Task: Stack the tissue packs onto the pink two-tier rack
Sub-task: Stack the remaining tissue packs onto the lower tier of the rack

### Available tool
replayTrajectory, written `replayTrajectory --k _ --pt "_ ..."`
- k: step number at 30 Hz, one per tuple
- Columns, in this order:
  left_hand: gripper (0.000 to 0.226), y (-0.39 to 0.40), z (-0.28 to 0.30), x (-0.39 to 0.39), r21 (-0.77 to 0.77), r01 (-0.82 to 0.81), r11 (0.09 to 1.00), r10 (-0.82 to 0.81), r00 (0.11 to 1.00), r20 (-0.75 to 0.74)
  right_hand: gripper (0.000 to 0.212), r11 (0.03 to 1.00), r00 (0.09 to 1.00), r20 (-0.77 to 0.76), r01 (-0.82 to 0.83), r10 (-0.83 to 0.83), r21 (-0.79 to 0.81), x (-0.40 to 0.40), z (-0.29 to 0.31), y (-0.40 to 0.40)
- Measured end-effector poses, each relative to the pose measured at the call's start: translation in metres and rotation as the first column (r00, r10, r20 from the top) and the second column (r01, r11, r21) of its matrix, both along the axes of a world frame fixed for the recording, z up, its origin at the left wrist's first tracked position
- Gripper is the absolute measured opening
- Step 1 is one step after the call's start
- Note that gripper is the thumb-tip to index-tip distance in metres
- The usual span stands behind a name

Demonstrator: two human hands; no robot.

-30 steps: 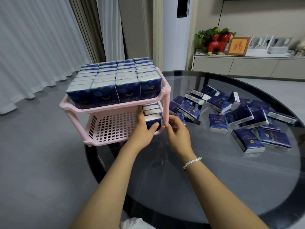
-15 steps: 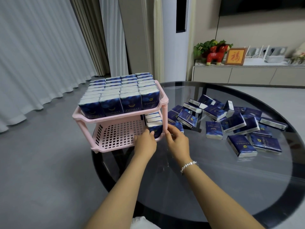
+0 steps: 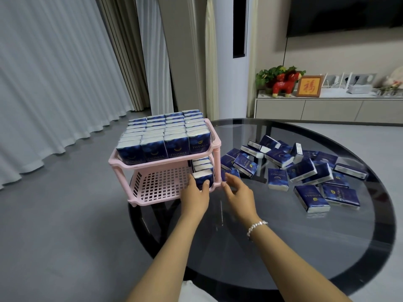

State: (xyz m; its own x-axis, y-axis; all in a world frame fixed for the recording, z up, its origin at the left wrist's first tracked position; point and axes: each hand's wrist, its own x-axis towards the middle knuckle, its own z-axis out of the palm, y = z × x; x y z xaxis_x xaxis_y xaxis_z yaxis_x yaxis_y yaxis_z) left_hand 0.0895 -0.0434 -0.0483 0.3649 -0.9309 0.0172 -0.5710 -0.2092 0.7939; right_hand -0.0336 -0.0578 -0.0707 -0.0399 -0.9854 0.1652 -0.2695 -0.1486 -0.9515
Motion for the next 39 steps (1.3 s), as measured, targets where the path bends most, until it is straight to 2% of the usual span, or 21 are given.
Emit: replayTrajectory --k 3,6,10,14,16,19,22,24,30,35,37,39 --pt "0.053 0.014 0.004 -0.011 -0.094 -0.069 0.993 0.065 0.997 -0.042 0.035 1.0 0.995 -0.095 0.014 -0.016 -0.016 -0.016 0.002 0.002" --pt "0.034 0.026 0.004 -0.024 -0.177 -0.201 0.963 0.19 0.979 -0.077 0.036 0.999 0.961 -0.278 0.003 -0.012 -0.032 -0.031 0.003 -0.007" --pt "0.015 0.024 0.003 -0.043 -0.086 -0.164 0.983 0.147 0.973 -0.18 0.04 0.996 0.832 -0.553 -0.074 0.04 -0.039 -0.043 0.007 -0.033" --pt "0.015 0.019 -0.008 -0.057 -0.055 -0.13 0.99 0.111 0.959 -0.262 0.043 0.985 0.645 -0.748 -0.157 0.159 0.075 -0.047 0.004 -0.051" --pt "0.016 0.018 -0.017 -0.059 -0.056 -0.104 0.993 0.088 0.968 -0.234 0.042 0.988 0.573 -0.812 -0.15 0.115 0.034 -0.052 -0.001 -0.052" --pt "0.019 0.019 -0.023 -0.059 -0.051 -0.084 0.995 0.072 0.977 -0.202 0.04 0.986 0.599 -0.801 -0.129 -0.004 -0.101 -0.06 -0.006 -0.045" --pt "0.028 0.021 -0.022 -0.061 -0.075 -0.095 0.993 0.081 0.98 -0.181 0.036 0.981 0.634 -0.773 -0.145 -0.011 -0.133 -0.069 -0.007 -0.036" --pt "0.03 0.022 -0.022 -0.064 -0.079 -0.078 0.994 0.062 0.979 -0.194 0.032 0.98 0.687 -0.725 -0.176 0.052 -0.097 -0.077 -0.004 -0.029" --pt "0.046 0.026 -0.018 -0.064 -0.016 0.094 0.995 -0.095 0.972 -0.213 0.034 0.947 0.721 -0.629 -0.309 0.292 0.086 -0.108 0.006 -0.006" --pt "0.031 0.028 -0.017 -0.063 0.018 0.22 0.975 -0.215 0.965 -0.147 0.043 0.918 0.77 -0.512 -0.378 0.381 0.116 -0.117 0.018 0.015" --pt "0.026 0.026 -0.017 -0.062 0.002 0.231 0.973 -0.225 0.949 -0.219 0.048 0.904 0.764 -0.499 -0.415 0.41 0.107 -0.117 0.024 0.016" --pt "0.023 0.025 -0.018 -0.062 -0.033 0.187 0.982 -0.185 0.903 -0.387 0.052 0.907 0.763 -0.509 -0.411 0.398 0.093 -0.115 0.031 0.012"
